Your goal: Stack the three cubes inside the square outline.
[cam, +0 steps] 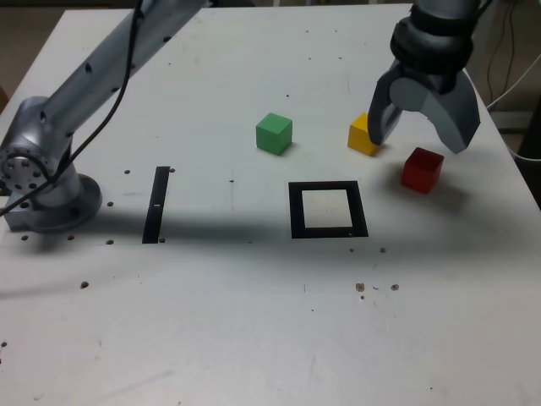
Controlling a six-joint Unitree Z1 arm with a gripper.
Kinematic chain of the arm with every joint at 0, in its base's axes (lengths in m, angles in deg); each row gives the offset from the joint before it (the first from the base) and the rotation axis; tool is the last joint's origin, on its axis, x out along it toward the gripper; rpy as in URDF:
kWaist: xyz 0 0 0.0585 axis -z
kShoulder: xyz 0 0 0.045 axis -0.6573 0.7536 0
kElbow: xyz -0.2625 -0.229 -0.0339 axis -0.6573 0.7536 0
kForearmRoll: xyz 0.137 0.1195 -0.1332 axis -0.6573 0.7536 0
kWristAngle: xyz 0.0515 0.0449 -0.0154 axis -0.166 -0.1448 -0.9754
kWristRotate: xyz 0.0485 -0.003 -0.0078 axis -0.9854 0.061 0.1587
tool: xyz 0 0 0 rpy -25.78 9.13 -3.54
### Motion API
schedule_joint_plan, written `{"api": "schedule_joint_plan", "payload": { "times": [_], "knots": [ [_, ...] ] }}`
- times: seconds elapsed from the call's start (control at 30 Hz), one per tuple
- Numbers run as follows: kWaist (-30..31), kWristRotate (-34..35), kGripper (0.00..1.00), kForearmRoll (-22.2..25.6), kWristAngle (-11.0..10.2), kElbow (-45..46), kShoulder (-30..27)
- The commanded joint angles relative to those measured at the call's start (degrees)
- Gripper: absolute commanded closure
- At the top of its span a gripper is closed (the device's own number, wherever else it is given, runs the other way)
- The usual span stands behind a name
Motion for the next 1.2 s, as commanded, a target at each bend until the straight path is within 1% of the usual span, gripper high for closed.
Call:
{"api": "schedule_joint_plan", "payload": {
  "times": [0.0,0.57,0.7,0.77,0.87,0.97,1.03,1.17],
  "knots": [
    [0.2,-0.1,0.0,0.8,0.1,-0.8,1.3],
    [0.6,0.1,0.01,0.9,0.9,-4.5,6.4],
    [0.6,0.3,0.03,0.9,1.2,-5.2,7.4],
    [0.6,0.4,0.06,0.9,1.2,-5.4,7.8],
    [0.6,0.6,0.12,0.9,1.0,-5.6,8.1],
    [0.6,1.0,0.21,0.9,0.7,-5.6,8.2],
    [0.6,1.2,0.29,0.9,0.3,-5.6,8.3],
    [0.7,1.4,0.51,0.8,-0.7,-5.8,8.2]
  ]
}}
